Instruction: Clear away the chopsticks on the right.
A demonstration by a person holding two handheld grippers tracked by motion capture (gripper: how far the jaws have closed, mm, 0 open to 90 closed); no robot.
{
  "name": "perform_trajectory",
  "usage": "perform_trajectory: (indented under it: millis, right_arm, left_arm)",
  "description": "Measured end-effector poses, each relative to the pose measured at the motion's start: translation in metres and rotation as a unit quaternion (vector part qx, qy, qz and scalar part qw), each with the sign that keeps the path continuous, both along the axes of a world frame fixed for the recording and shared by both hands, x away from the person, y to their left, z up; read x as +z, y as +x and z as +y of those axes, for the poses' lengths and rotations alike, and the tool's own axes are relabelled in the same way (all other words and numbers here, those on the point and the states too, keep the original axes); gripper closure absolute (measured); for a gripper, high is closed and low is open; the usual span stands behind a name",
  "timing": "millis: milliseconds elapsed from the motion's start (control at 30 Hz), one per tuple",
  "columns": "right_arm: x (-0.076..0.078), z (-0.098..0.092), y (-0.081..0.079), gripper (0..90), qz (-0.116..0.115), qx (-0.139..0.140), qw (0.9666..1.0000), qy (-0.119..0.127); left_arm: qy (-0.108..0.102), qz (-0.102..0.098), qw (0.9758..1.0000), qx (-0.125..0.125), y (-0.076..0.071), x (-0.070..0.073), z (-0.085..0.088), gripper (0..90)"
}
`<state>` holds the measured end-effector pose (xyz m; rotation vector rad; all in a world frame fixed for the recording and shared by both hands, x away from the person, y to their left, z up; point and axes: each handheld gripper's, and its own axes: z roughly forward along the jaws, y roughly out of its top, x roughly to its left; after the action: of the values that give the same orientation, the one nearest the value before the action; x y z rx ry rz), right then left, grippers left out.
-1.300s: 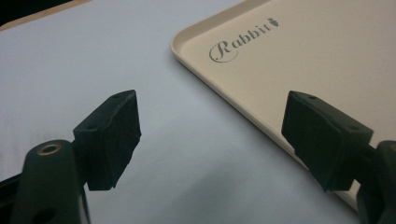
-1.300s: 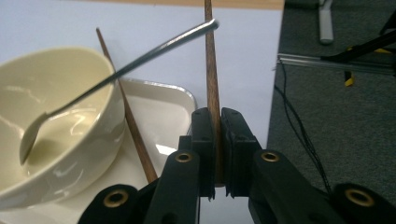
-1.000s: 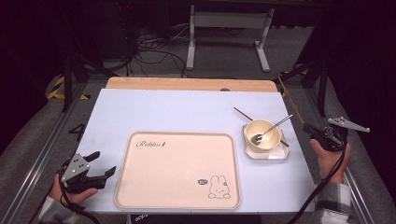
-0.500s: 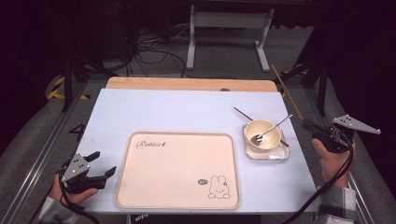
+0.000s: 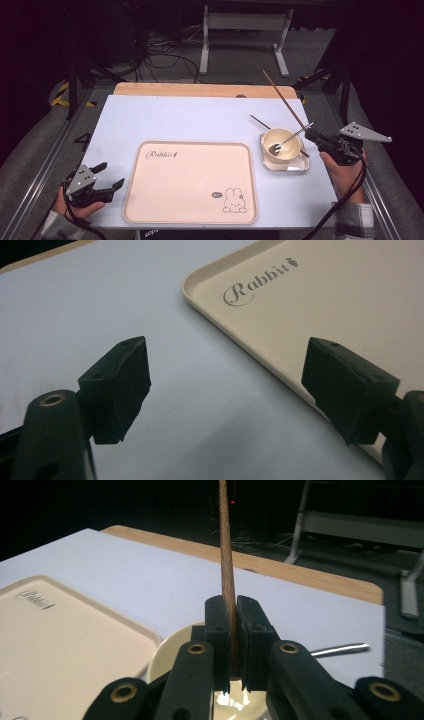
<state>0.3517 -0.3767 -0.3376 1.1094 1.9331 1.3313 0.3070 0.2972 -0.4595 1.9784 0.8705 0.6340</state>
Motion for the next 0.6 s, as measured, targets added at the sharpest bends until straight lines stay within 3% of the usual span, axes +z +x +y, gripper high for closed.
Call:
perform_trajectory:
  millis: [367,600]
  right_arm:
    - [-0.009,0.036,-0.005,85.2,0.024,0.080,0.9963,-0.017]
    - [-0.025,0.061,-0.011,85.2,0.052,0.133,0.9887,-0.045]
  left_arm:
    - [0.001,0.000,1.0000,0.001,0.000,0.000,0.000,20.2]
    - [0.004,0.000,1.0000,0.001,0.000,0.000,0.001,20.2]
